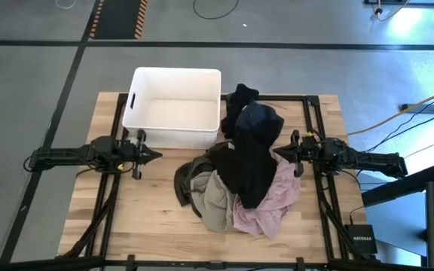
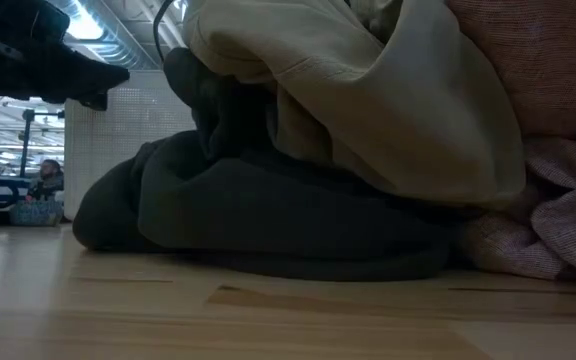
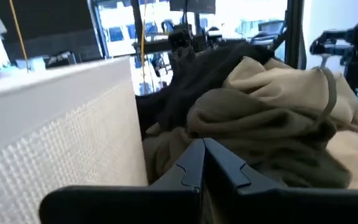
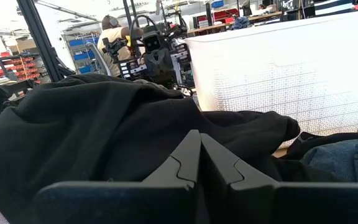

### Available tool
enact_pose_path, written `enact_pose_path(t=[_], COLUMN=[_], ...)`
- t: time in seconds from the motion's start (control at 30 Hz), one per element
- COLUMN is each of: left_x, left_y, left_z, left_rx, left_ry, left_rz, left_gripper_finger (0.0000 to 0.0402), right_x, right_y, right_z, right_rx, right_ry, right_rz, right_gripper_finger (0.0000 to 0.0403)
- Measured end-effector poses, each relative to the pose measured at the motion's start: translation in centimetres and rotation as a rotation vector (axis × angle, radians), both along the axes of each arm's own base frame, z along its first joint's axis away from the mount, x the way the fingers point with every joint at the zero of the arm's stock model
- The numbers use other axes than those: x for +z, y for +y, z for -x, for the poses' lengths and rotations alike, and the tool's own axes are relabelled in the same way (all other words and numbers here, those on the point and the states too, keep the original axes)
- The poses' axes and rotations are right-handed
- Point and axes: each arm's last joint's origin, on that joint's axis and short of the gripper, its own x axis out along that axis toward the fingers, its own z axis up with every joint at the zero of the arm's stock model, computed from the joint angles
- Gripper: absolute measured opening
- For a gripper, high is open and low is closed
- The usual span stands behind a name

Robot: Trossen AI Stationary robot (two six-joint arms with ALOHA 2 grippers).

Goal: Sort clothes
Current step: Put the black shirt into the bin

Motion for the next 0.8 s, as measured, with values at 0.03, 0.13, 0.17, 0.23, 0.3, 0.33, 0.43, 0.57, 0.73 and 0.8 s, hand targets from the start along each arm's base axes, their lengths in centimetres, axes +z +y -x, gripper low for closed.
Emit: enact_pose_path(t=[0.03,0.13,0.17,0.23,0.3,0.33,0.43,0.57,0.73,0.8], left_x=[0.3,1.1,1.4,1.9,2.3,2.4,3.1,4.7,7.7,9.3], left_y=[0.0,0.0,0.0,0.0,0.0,0.0,0.0,-0.2,-0.3,-0.2], left_z=[0.0,0.1,0.2,0.3,0.4,0.4,0.6,1.1,1.9,2.0], left_rx=[-0.003,-0.014,-0.019,-0.033,-0.039,-0.041,-0.037,-0.085,-0.074,-0.041], left_ry=[-0.032,-0.116,-0.147,-0.206,-0.247,-0.259,-0.329,-0.361,-0.349,-0.327], left_rz=[0.036,0.135,0.157,0.209,0.229,0.226,0.166,0.115,-0.032,-0.071], left_gripper_finger=[0.0001,0.0001,0.0001,0.0001,0.0001,0.0001,0.0001,0.0001,0.0001,0.0001], right_x=[0.0,0.0,0.0,0.0,0.0,0.0,0.0,0.0,0.0,0.0], right_y=[0.0,0.0,0.0,0.0,0.0,0.0,0.0,0.0,0.0,0.0], right_z=[0.0,0.0,0.0,0.0,0.0,0.0,0.0,0.0,0.0,0.0], right_rx=[0.0,0.0,0.0,0.0,0.0,0.0,0.0,0.0,0.0,0.0], right_ry=[-0.001,0.0,0.0,-0.001,0.0,0.0,0.0,0.0,0.0,0.0], right_rz=[0.0,0.0,0.0,0.0,0.0,0.0,0.0,0.0,0.0,0.0], right_gripper_finger=[0.0015,0.0015,0.0015,0.0015,0.0015,0.0015,0.0015,0.0015,0.0015,0.0015])
